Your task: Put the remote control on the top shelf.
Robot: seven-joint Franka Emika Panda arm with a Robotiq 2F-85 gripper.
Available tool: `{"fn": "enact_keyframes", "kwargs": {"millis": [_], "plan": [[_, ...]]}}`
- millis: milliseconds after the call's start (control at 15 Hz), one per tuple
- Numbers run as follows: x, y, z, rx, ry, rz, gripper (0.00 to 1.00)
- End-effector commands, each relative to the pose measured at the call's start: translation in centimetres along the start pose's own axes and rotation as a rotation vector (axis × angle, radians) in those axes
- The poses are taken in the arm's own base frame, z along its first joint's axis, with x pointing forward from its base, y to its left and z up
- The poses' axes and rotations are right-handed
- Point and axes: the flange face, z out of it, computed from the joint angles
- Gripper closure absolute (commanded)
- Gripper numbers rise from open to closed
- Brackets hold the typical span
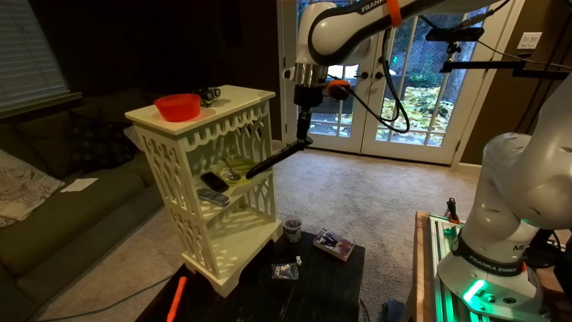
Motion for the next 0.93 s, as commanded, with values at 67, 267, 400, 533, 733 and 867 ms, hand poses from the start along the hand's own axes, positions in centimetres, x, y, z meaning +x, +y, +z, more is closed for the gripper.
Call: {"fn": "enact_keyframes", "kwargs": {"millis": [67,267,400,533,733,867], "plan": [[0.4,-2.0,2.8,0.037,0.099,0.088,0.69],[0.1,-3.5,6.1,0.047,0.149,0.133,0.69],[-0.3,-4.5,7.7,0.054,0.223,0.174,0.69],[-0.4,-5.4,9.0,0.055,0.316,0.236,0.69],[-0.1,-6.5,10.5,0.019,0.438,0.314,0.69],[0.5,-7.2,11.8,-0.012,0.488,0.351,0.69]]}}
